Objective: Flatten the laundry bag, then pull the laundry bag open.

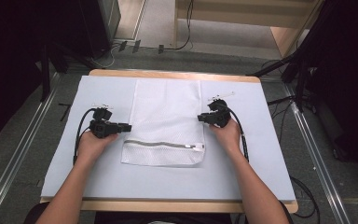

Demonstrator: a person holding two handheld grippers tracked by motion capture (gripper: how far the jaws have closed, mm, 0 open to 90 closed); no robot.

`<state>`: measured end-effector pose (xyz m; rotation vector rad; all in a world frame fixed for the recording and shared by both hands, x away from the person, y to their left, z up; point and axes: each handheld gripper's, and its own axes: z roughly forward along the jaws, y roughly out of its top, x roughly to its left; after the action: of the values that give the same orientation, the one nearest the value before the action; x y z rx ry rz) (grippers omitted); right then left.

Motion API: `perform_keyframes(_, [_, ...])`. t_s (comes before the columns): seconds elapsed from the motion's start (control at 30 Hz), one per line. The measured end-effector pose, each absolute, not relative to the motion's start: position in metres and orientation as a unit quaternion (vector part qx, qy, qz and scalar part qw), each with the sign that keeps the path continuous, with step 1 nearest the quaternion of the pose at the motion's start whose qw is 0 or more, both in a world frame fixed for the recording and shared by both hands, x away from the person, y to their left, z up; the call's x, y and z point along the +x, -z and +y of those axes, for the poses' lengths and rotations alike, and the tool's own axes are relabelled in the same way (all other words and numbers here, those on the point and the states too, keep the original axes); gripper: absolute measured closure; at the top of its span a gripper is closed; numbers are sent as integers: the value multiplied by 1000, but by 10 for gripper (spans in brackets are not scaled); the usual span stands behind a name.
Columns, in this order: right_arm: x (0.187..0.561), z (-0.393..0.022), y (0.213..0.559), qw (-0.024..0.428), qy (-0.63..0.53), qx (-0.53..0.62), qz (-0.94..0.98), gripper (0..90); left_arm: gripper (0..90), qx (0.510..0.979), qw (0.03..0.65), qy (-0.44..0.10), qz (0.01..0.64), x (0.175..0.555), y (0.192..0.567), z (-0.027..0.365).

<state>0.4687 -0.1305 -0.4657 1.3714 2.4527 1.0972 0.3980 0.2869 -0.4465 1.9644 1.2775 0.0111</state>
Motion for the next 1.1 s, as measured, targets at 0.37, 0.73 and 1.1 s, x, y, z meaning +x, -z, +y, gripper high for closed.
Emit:
perform_keyframes(0.37, [455, -140, 451, 59, -377, 446, 810, 607, 475, 774, 398, -7, 492, 385, 431, 286])
perform_keyframes(0.73, [443, -140, 446, 52, -384, 431, 815, 602, 451, 785, 395, 0, 478, 379, 424, 277])
perform_keyframes(1.1, [420, -131, 440, 42, -394, 399, 827, 597, 434, 795, 396, 5, 459, 377, 418, 265])
